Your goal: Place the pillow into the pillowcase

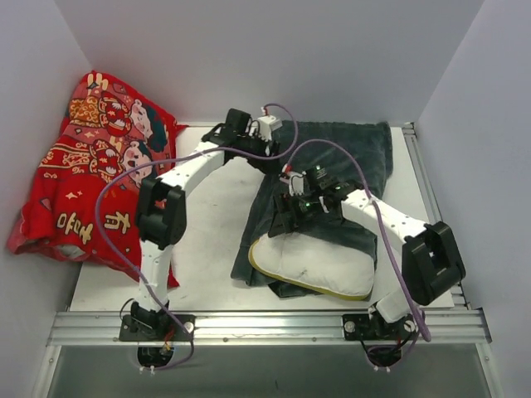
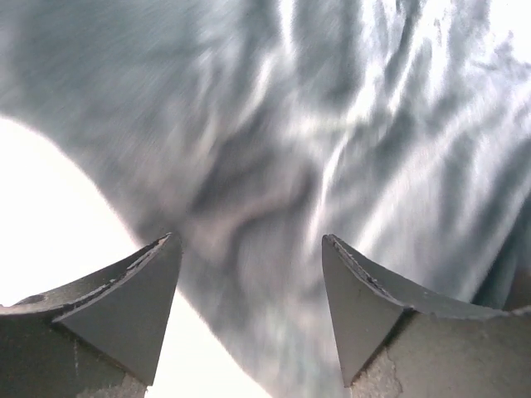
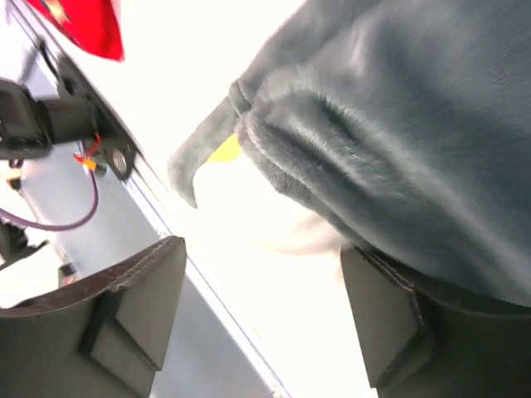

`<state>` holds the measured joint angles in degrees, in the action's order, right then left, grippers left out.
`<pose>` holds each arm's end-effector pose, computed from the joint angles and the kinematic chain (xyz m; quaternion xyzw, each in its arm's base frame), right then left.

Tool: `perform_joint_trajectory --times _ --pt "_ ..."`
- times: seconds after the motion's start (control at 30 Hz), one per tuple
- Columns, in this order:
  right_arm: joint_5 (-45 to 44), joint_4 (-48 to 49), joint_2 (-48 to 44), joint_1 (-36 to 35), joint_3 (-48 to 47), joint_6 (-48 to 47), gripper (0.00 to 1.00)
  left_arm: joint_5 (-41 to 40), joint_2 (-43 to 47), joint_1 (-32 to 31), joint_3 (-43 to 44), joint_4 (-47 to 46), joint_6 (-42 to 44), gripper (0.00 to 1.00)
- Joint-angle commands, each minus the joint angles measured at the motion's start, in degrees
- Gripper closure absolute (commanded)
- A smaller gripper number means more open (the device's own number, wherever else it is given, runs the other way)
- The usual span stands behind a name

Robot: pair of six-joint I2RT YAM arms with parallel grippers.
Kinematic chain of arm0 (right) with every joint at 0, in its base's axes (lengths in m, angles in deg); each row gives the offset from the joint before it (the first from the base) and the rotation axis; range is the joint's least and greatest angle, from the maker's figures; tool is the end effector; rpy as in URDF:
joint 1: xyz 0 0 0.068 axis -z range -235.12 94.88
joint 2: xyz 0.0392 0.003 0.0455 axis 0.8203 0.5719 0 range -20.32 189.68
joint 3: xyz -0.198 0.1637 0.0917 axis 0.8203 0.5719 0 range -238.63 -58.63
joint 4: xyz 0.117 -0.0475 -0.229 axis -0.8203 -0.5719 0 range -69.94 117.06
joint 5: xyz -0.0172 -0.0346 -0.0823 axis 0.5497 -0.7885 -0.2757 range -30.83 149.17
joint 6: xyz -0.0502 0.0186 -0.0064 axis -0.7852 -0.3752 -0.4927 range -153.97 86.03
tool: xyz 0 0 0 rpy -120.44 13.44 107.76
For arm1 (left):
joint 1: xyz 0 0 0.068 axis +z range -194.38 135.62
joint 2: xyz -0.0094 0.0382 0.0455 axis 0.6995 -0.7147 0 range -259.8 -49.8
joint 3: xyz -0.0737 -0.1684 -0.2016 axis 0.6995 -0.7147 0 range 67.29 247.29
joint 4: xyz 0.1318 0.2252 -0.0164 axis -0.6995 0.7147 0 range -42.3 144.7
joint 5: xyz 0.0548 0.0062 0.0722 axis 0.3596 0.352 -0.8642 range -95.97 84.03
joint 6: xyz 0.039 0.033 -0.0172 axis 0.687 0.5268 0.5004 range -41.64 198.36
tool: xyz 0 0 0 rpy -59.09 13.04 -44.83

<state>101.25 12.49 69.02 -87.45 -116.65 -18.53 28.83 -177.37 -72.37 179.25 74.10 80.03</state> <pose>0.2639 0.1953 0.2293 -0.2605 0.8358 0.4462 0.1857 0.4406 -0.2572 0.2456 0.3407 0.8116 -0.3544 0.3156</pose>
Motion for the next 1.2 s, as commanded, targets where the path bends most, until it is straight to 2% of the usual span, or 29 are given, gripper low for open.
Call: perform_joint_trajectory --times 0.0,0.07,0.1,0.17,0.23,0.3,0.43,0.47,0.63,0.67,0.73,0.77,0.9,0.97,1.03,1.07,1.13,1.17 --pt "-1.8 -11.0 -6.2 7.2 -7.1 -9.2 0.23 0.1 16.1 5.2 -6.7 -3.3 3.7 0.23" --pt "-3.8 -18.3 -8.9 10.6 -7.7 -13.1 0.23 0.6 24.9 5.4 -16.0 -0.8 7.9 0.23" --pt "-4.8 -20.7 -11.6 13.1 -7.5 -18.4 0.24 2.2 28.0 5.3 -19.6 -0.5 11.0 0.22" --pt "-11.5 -26.5 -14.6 13.5 -6.3 -24.5 0.26 3.8 36.1 5.1 -29.7 -0.1 13.3 0.22" --pt "-15.6 -28.5 -15.7 13.2 -2.9 -31.4 0.26 7.8 40.9 4.4 -36.0 0.6 16.2 0.22" --pt "-19.0 -30.0 -13.8 12.5 -0.6 -34.2 0.25 8.1 47.2 3.0 -44.4 0.9 20.5 0.22" --pt "-18.5 -28.4 -3.6 9.1 -0.2 -34.2 0.26 5.3 54.2 -2.1 -53.2 3.0 23.7 0.22" --pt "-17.8 -26.1 0.6 7.9 -0.9 -30.9 0.27 5.2 55.5 -2.2 -54.3 3.0 22.5 0.22" --pt "-18.0 -15.9 10.1 4.7 -9.7 -19.7 0.31 4.7 56.6 -1.9 -56.4 4.5 14.1 0.23" --pt "-17.9 -15.4 13.5 5.1 -16.1 -16.3 0.31 4.6 56.6 -1.7 -56.5 4.4 12.2 0.24" --pt "-15.1 -14.9 17.5 6.3 -23.1 -12.1 0.32 5.1 55.9 -1.1 -55.3 4.4 11.0 0.26" --pt "-13.8 -14.9 21.5 7.0 -30.9 -9.7 0.32 5.1 55.2 -0.6 -54.6 4.5 9.9 0.27" --pt "-7.8 -14.3 26.9 10.8 -44.9 -0.5 0.32 3.8 53.8 0.2 -53.7 1.4 4.4 0.27" --pt "-5.1 -14.3 24.6 12.1 -45.9 -0.1 0.32 3.4 53.7 0.8 -55.6 -0.6 -1.4 0.26" --pt "-4.5 -14.3 20.5 14.0 -41.1 -0.8 0.35 2.8 54.2 1.6 -58.4 -6.4 -7.4 0.24" --pt "-4.9 -14.3 15.0 14.4 -38.0 -1.7 0.36 2.5 54.6 1.8 -61.3 -8.7 -12.3 0.23" --pt "-10.7 -14.3 9.0 14.1 -28.7 -5.7 0.43 1.8 54.6 1.9 -63.6 -15.7 -17.5 0.2" --pt "-13.1 -14.0 4.0 13.6 -25.8 -6.6 0.46 1.5 53.7 1.9 -65.4 -18.0 -22.8 0.2"
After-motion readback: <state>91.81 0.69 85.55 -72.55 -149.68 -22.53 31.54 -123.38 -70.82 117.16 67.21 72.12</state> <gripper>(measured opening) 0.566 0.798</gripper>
